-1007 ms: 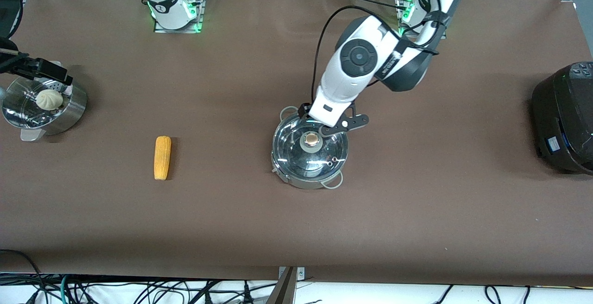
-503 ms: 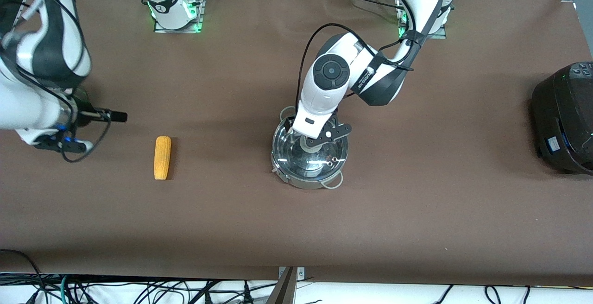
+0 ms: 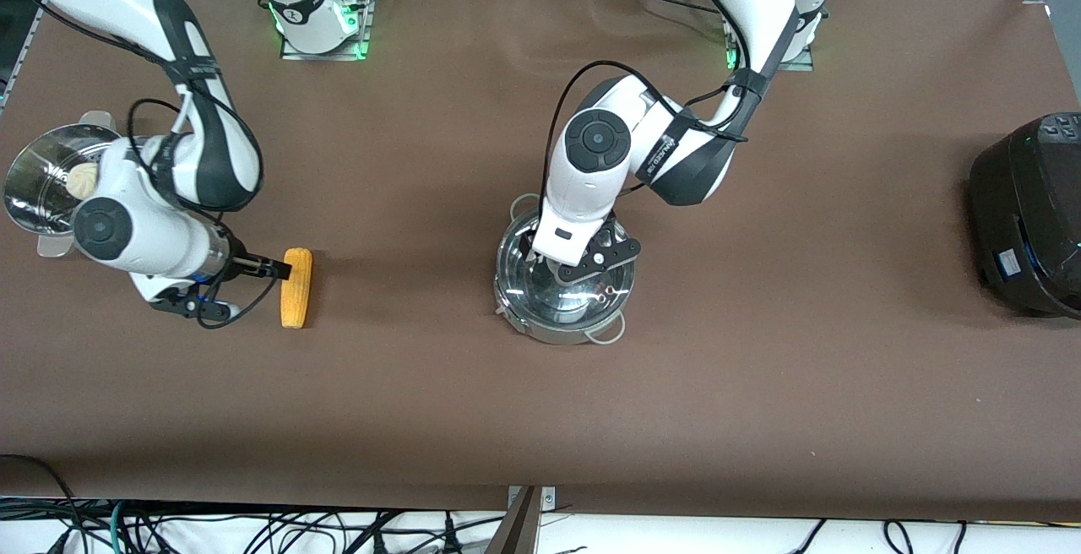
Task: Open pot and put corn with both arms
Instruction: 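Grasp the lid knob with the left gripper while the right gripper grasps the corn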
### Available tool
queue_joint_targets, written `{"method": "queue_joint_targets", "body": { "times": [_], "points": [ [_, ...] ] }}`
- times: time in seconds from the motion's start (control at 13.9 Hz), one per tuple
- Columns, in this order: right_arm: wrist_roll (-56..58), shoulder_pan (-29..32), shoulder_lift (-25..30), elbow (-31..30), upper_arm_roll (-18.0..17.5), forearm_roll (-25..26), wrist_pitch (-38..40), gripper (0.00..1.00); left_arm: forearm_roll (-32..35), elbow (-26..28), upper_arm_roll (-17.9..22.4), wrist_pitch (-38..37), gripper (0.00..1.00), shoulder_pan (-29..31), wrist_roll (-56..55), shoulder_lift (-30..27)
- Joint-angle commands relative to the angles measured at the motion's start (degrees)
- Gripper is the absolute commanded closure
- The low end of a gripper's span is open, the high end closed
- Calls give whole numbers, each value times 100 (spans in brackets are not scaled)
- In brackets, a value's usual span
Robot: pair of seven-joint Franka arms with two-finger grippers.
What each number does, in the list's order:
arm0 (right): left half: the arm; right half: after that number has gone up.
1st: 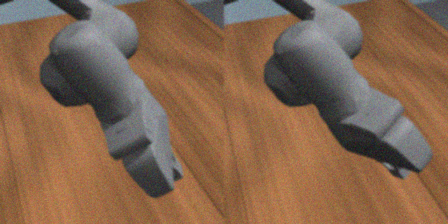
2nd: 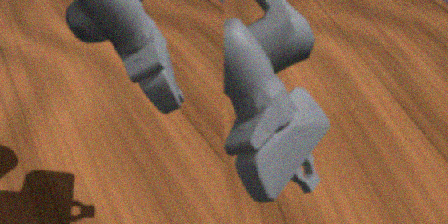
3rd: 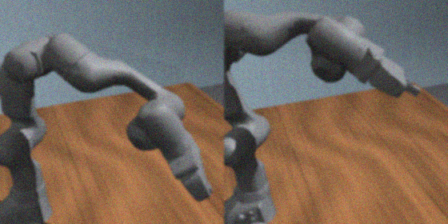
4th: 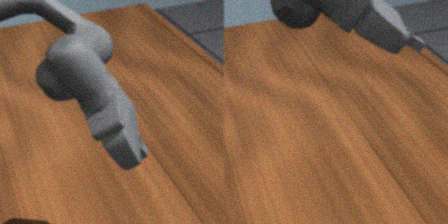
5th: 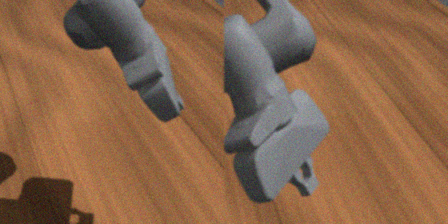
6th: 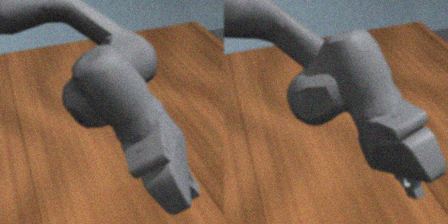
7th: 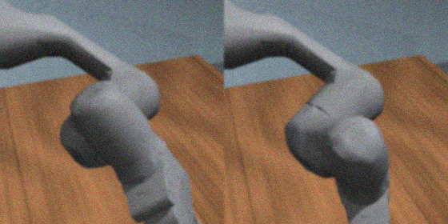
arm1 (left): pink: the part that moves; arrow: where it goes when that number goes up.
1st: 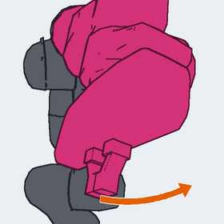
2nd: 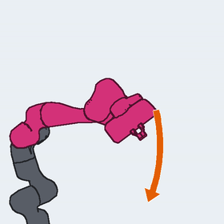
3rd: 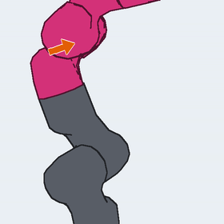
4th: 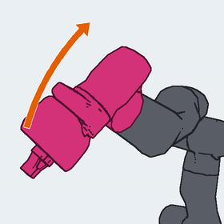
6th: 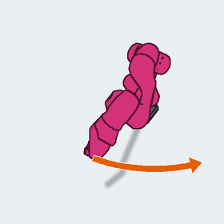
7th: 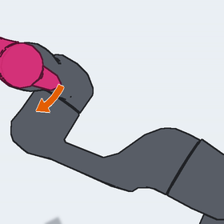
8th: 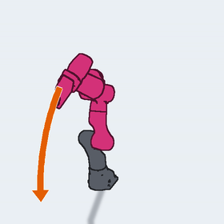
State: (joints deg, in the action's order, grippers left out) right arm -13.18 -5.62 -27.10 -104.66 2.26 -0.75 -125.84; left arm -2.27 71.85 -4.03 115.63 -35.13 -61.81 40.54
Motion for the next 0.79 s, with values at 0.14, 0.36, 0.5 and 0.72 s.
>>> {"method": "queue_joint_targets", "body": {
  "times": [0.14,0.36,0.5,0.72],
  "points": [
    [-123,-35,-348,-538,11,75,-1144,0,174,-224,60,12,1,-47,-112,156],
    [-123,-35,-586,-608,11,66,-1415,1,174,-224,60,3,3,-12,-86,156],
    [-115,-44,-595,-722,2,75,-1636,41,183,-215,60,12,13,-20,-68,165],
    [-62,-62,-595,-714,2,75,-1601,88,174,-215,60,12,29,-12,-59,165]
  ]
}}
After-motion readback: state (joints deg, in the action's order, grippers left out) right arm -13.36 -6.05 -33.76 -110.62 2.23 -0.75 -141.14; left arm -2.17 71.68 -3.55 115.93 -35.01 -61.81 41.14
